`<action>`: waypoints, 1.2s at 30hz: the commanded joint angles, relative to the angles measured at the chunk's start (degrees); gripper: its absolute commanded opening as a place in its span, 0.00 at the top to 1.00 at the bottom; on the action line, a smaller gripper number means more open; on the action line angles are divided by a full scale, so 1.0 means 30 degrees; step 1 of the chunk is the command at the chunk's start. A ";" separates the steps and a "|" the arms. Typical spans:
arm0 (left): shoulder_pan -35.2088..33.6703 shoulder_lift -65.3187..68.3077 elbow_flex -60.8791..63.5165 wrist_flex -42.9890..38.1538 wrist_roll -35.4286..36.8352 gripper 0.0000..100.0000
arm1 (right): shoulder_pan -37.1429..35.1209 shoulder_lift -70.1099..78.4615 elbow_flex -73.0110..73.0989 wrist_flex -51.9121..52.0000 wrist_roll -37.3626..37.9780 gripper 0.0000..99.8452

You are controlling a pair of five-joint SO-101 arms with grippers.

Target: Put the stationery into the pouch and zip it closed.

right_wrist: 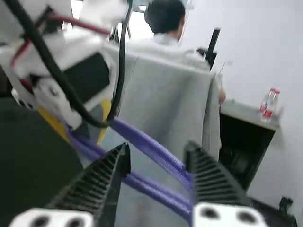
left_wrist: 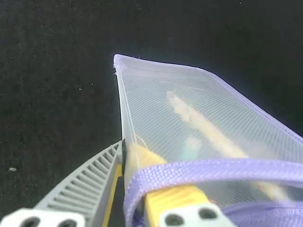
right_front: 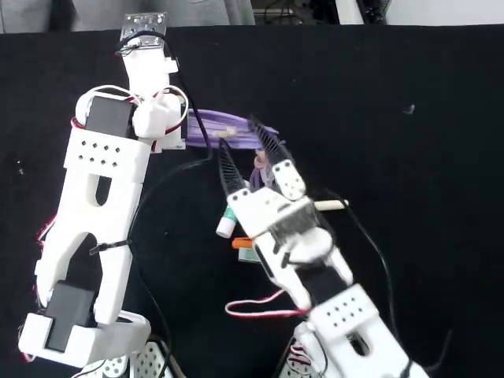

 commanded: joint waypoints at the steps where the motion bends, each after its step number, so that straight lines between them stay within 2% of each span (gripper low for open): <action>1: 0.0073 -0.0264 -0.0454 0.0088 0.0205 0.97 | -0.0147 0.1861 -0.1890 -0.0352 0.0234 0.58; 3: 0.0073 -0.0264 -0.0454 0.0088 0.0205 0.97 | -0.0117 0.1861 -0.1978 -0.0264 0.0234 0.53; 6: -0.0161 -0.0264 -0.0454 0.0088 0.0205 0.97 | 0.0059 0.0777 -0.1890 0.0000 0.0234 0.53; 9: -0.0894 -0.0264 -0.0484 -0.0059 0.0205 0.97 | 0.0557 -0.1245 -0.2183 0.1993 0.0088 0.53; 18: -0.4234 -0.0234 -0.1714 -0.0088 0.0176 0.97 | 0.1465 -0.9158 -0.4733 1.2190 0.0059 0.53; 23: -0.6110 -0.0234 -0.2388 -0.0088 0.0176 0.97 | 0.2139 -1.1326 -0.5172 1.6205 0.0059 0.53; 30: -0.9040 -0.0234 -0.2564 -0.1172 0.0205 0.97 | 0.3897 -1.1385 -0.3648 1.8579 0.0059 0.53; 36: -0.9597 -0.0088 -0.2505 -0.1553 0.0205 0.97 | 0.4923 -1.1326 -0.1626 1.9780 0.0645 0.53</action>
